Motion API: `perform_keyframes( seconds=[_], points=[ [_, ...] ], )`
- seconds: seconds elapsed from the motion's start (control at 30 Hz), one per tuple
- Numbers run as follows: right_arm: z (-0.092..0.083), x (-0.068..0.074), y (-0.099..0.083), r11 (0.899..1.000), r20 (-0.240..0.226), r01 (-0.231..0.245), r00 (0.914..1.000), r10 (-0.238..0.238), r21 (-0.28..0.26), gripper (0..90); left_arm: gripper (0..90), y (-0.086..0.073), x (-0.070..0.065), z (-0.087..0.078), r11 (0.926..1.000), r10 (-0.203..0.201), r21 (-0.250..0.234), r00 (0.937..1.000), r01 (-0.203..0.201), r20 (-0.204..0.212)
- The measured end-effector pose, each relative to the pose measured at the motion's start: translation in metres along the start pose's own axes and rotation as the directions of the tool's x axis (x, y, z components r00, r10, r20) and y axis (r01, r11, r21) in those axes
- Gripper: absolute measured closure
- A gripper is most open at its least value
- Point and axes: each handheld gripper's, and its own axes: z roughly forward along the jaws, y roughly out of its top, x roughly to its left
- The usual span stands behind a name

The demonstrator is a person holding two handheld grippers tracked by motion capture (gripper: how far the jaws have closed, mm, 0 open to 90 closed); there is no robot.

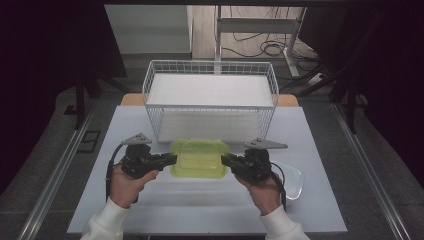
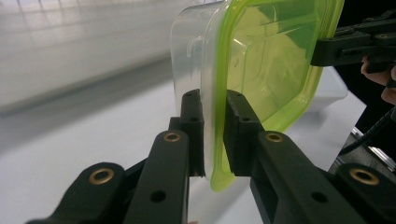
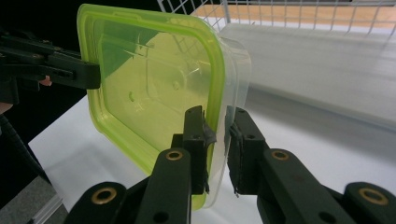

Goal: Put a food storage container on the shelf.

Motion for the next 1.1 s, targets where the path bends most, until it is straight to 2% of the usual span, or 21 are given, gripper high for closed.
perform_keyframes(
  seconds=[0.13, 0.27, 0.33, 0.53, 0.7, 0.87, 0.97, 1.1],
  points=[
    [-0.006, 0.0, 0.008, 1.0, 0.014, 0.014, 0.9998, -0.014, -0.001, 78.1, 79.6, 0.01, -0.002, 0.001, 0.9999, 0.004, -0.012, 0.9997, -0.004, 0.023],
    [-0.017, -0.001, 0.027, 0.999, 0.035, 0.043, 0.9985, -0.042, -0.016, 78.0, 79.6, 0.025, -0.005, -0.001, 0.9996, 0.01, -0.028, 0.9994, -0.009, 0.034],
    [-0.017, -0.001, 0.028, 0.999, 0.035, 0.044, 0.9984, -0.044, -0.016, 78.0, 79.6, 0.03, -0.005, -0.001, 0.9995, 0.016, -0.029, 0.9993, -0.015, 0.034],
    [-0.025, -0.007, 0.047, 0.998, 0.038, 0.059, 0.9976, -0.058, -0.032, 77.6, 79.6, 0.054, -0.012, -0.004, 0.9981, 0.049, -0.037, 0.9986, -0.048, 0.018],
    [-0.035, -0.01, 0.067, 0.996, 0.042, 0.073, 0.9966, -0.071, -0.049, 77.5, 79.6, 0.076, -0.018, -0.007, 0.9967, 0.067, -0.048, 0.9975, -0.066, 0.024],
    [-0.043, -0.01, 0.081, 0.995, 0.055, 0.086, 0.9951, -0.083, -0.057, 77.5, 79.6, 0.09, -0.02, -0.008, 0.9963, 0.067, -0.057, 0.9972, -0.065, 0.035],
    [-0.045, -0.012, 0.09, 0.994, 0.061, 0.092, 0.9941, -0.089, -0.056, 77.4, 79.6, 0.098, -0.02, -0.009, 0.9952, 0.081, -0.058, 0.9964, -0.079, 0.026],
    [-0.044, -0.017, 0.101, 0.995, 0.05, 0.084, 0.9955, -0.081, -0.054, 77.3, 79.6, 0.108, -0.019, -0.009, 0.9953, 0.078, -0.059, 0.9969, -0.077, 0.015]
  ],
)
